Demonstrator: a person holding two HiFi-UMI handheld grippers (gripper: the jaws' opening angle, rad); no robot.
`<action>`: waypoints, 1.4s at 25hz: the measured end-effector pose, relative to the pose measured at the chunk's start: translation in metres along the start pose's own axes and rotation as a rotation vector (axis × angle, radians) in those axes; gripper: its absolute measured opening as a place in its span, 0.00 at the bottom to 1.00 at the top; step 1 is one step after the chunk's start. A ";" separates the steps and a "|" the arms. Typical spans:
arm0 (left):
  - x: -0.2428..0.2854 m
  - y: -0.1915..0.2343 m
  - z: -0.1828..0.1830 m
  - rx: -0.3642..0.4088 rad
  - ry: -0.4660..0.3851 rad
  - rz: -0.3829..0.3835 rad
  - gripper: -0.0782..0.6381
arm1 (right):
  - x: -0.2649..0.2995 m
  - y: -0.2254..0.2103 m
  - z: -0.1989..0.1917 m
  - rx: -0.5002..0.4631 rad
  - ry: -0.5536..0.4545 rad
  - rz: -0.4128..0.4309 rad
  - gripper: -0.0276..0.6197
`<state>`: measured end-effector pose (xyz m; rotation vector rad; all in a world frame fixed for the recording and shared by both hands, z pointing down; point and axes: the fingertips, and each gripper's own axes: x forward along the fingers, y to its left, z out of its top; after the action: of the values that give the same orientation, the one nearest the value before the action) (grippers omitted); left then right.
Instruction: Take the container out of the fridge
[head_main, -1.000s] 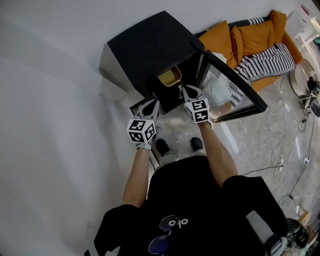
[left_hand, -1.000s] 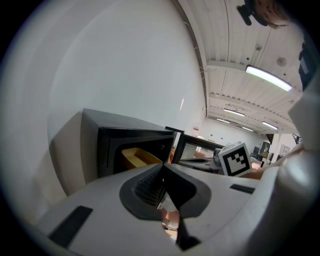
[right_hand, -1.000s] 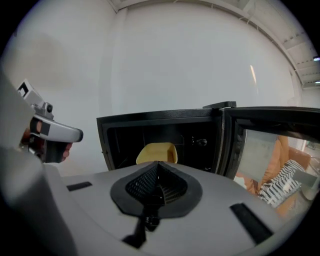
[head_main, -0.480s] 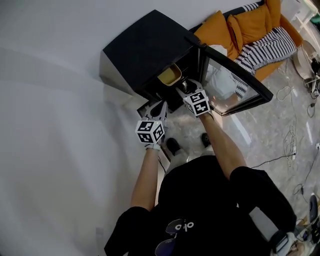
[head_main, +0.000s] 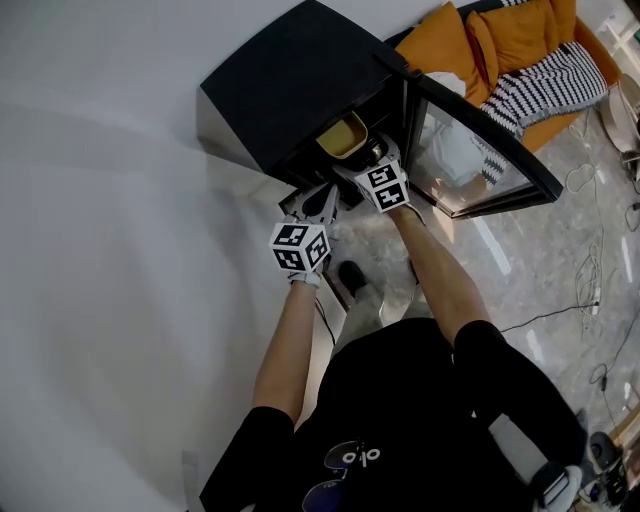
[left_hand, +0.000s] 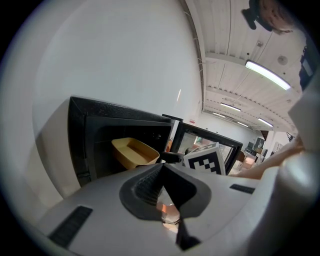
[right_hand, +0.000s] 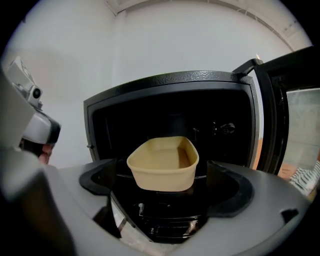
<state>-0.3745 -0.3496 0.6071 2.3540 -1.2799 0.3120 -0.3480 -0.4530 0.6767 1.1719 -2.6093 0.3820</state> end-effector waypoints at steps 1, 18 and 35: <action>0.001 0.001 -0.001 0.001 0.000 0.001 0.11 | 0.004 -0.001 0.000 0.002 -0.007 -0.001 0.88; 0.009 0.025 -0.031 -0.046 0.042 0.072 0.11 | 0.041 -0.002 -0.006 -0.070 -0.045 0.074 0.88; 0.012 0.044 -0.022 -0.064 0.004 0.150 0.11 | 0.052 -0.003 -0.004 -0.094 -0.034 0.101 0.86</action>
<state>-0.4040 -0.3690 0.6427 2.2085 -1.4458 0.3172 -0.3785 -0.4888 0.6984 1.0287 -2.6910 0.2583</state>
